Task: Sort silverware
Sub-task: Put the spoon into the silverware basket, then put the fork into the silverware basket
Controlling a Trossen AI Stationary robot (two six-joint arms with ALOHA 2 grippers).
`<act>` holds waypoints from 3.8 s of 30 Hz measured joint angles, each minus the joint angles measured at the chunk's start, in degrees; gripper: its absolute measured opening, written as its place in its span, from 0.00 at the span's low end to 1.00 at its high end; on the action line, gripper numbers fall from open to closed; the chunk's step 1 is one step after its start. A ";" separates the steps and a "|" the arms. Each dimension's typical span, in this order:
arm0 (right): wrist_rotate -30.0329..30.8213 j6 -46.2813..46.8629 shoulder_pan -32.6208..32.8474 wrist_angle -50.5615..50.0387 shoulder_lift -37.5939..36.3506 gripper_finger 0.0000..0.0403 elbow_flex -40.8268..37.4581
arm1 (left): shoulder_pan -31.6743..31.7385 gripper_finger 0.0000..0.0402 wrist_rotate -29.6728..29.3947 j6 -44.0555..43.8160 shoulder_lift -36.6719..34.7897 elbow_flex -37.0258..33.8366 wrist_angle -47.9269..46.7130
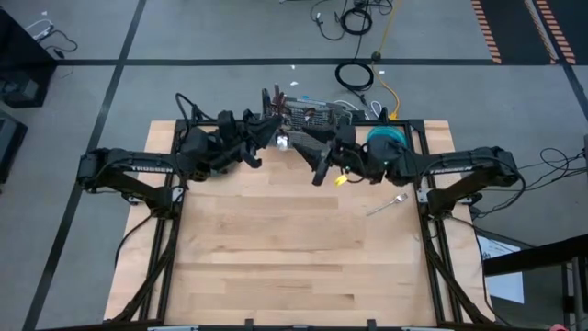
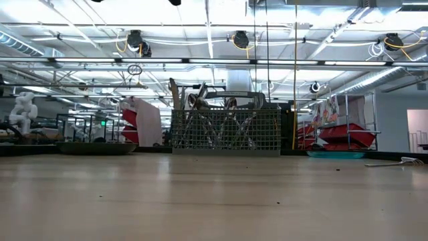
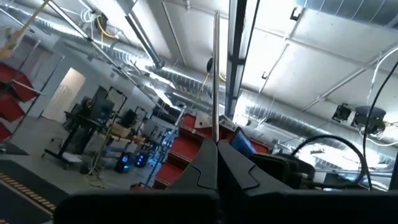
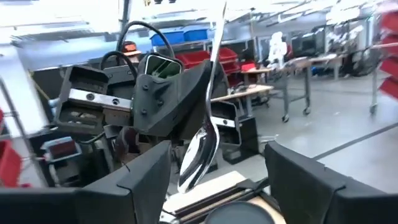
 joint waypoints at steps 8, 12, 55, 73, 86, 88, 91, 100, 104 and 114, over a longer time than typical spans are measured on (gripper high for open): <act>-6.02 2.19 -2.53 2.49 3.01 0.60 -0.04 | 0.00 0.00 0.00 0.13 0.88 0.02 -0.02; -8.50 2.72 -3.44 4.47 4.54 0.60 -0.04 | 0.00 0.00 0.00 -0.22 2.32 0.04 1.98; 27.36 -29.42 -10.95 -36.45 -1.22 0.00 6.37 | 12.94 0.26 8.83 11.28 -6.76 0.02 -38.85; 43.88 -98.82 -15.75 -37.51 21.21 0.00 12.87 | 12.66 0.26 8.85 11.54 -8.64 0.02 -50.44; 35.20 -110.66 -19.35 -27.21 29.21 0.00 12.92 | 12.66 0.26 8.85 11.56 -8.64 0.02 -54.71; 34.72 -111.99 -19.76 -25.35 30.85 0.00 12.90 | 12.66 0.26 8.85 11.59 -8.64 0.02 -54.78; 34.77 -112.36 -20.08 -22.30 32.25 0.00 12.90 | 12.66 0.26 8.86 11.59 -8.64 0.02 -54.80; 34.36 -106.53 -19.84 -23.71 32.06 0.18 13.26 | 12.66 0.26 8.87 11.61 -8.64 0.02 -54.80; 35.32 -104.39 -19.83 -23.90 31.90 0.34 14.77 | 12.66 0.26 8.87 11.65 -8.64 0.02 -54.78; 40.78 -91.91 -18.14 -26.20 23.67 0.50 28.22 | 12.66 0.26 9.33 11.55 -8.63 0.02 -54.54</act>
